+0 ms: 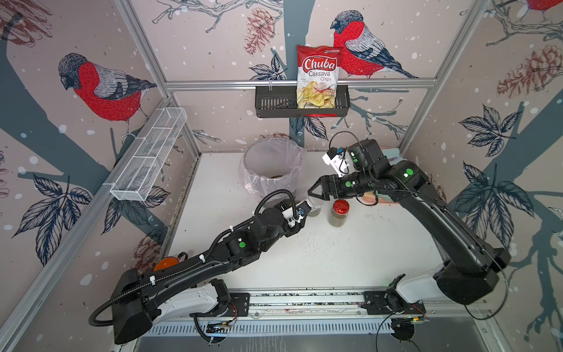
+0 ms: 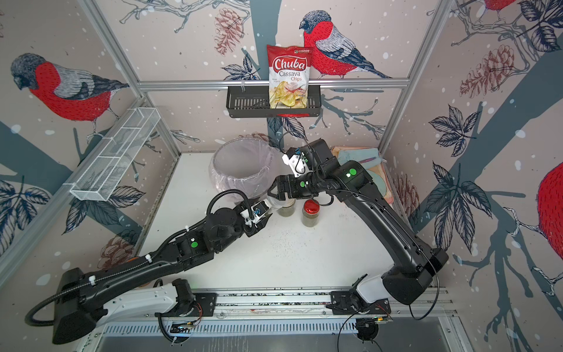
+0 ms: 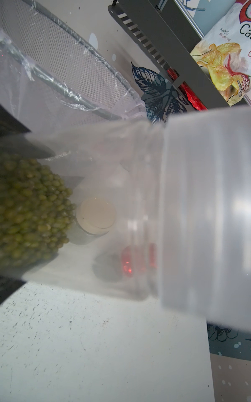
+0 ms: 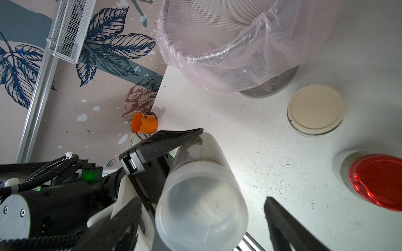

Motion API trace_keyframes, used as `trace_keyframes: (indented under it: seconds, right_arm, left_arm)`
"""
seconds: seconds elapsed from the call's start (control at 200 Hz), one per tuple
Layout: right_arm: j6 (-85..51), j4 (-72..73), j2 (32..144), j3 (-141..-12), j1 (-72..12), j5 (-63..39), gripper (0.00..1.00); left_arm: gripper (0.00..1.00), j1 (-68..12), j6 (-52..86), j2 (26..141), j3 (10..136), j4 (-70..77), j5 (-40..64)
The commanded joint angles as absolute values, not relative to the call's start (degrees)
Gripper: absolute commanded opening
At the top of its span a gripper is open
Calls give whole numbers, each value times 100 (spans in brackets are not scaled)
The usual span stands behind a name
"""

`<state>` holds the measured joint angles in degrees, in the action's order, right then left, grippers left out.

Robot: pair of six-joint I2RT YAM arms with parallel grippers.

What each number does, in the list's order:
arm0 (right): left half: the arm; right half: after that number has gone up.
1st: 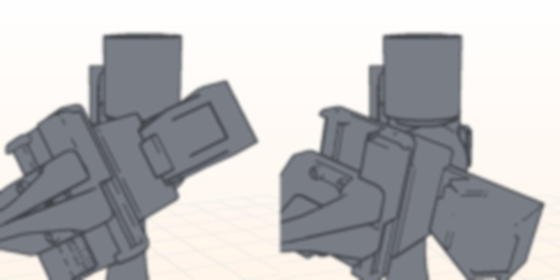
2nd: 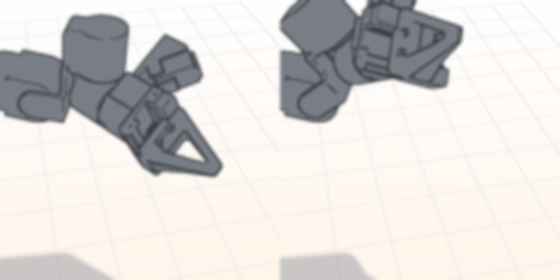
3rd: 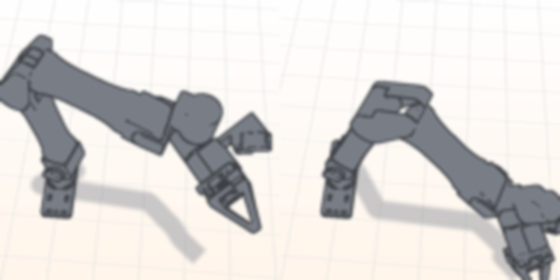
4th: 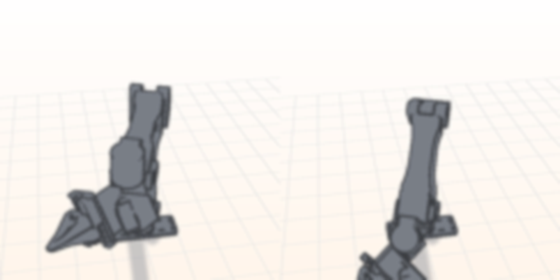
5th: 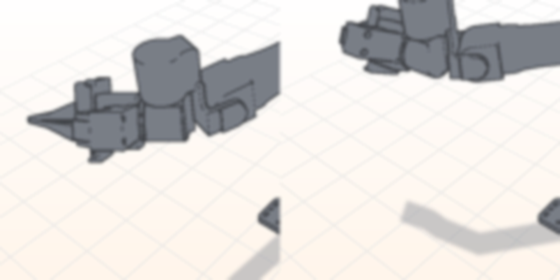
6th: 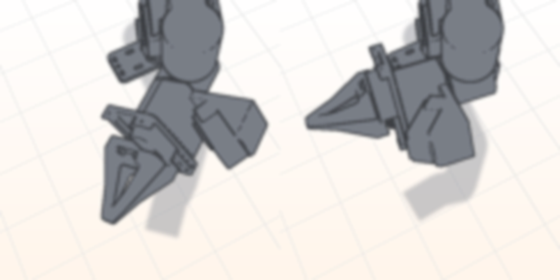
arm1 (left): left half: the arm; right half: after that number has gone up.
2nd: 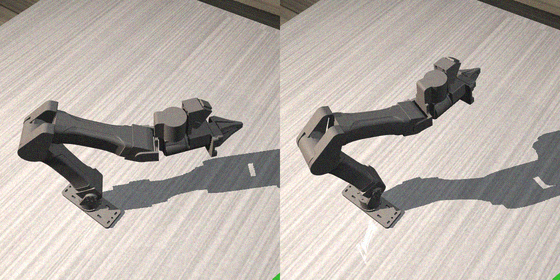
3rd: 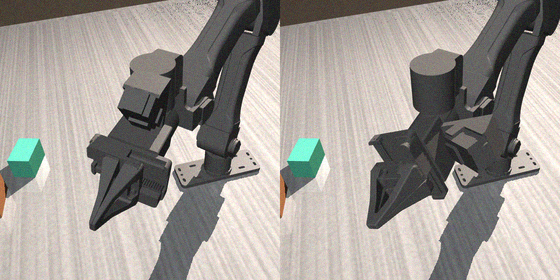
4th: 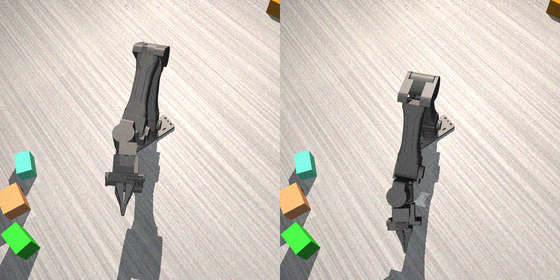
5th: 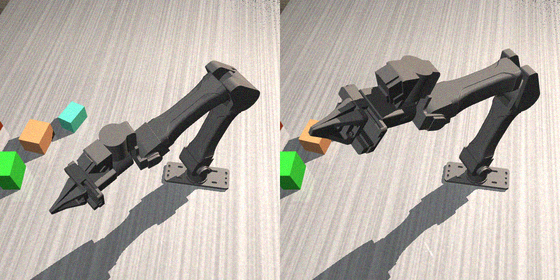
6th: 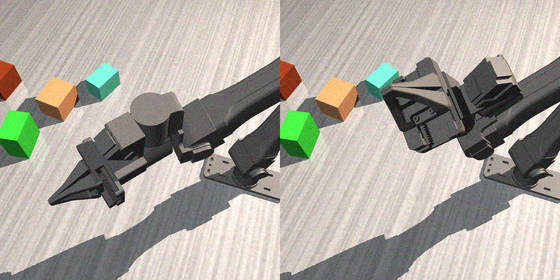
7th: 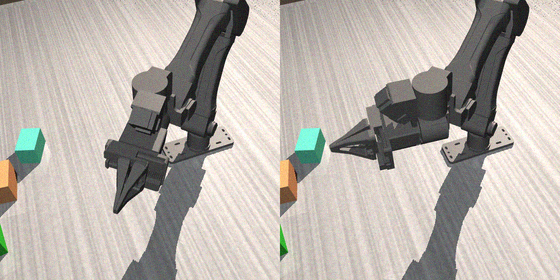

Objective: Empty moldy mung beans from jars
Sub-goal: Open the lid of the jar.

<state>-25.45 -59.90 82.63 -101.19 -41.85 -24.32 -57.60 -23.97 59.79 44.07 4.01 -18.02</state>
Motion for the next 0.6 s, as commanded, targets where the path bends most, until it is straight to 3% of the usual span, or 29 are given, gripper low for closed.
trace_keyframes:
  seconds: [0.0,0.595]
  right_arm:
    - [-2560,-5779,8250,-10064,-4203,-2548,89]
    - [-2593,-5750,8144,-9924,-4258,-2554,80]
  left_arm:
    - [4,-5748,-2382,5978,4421,830,-1786]
    - [4,-5748,-2355,5922,4410,817,-1765]
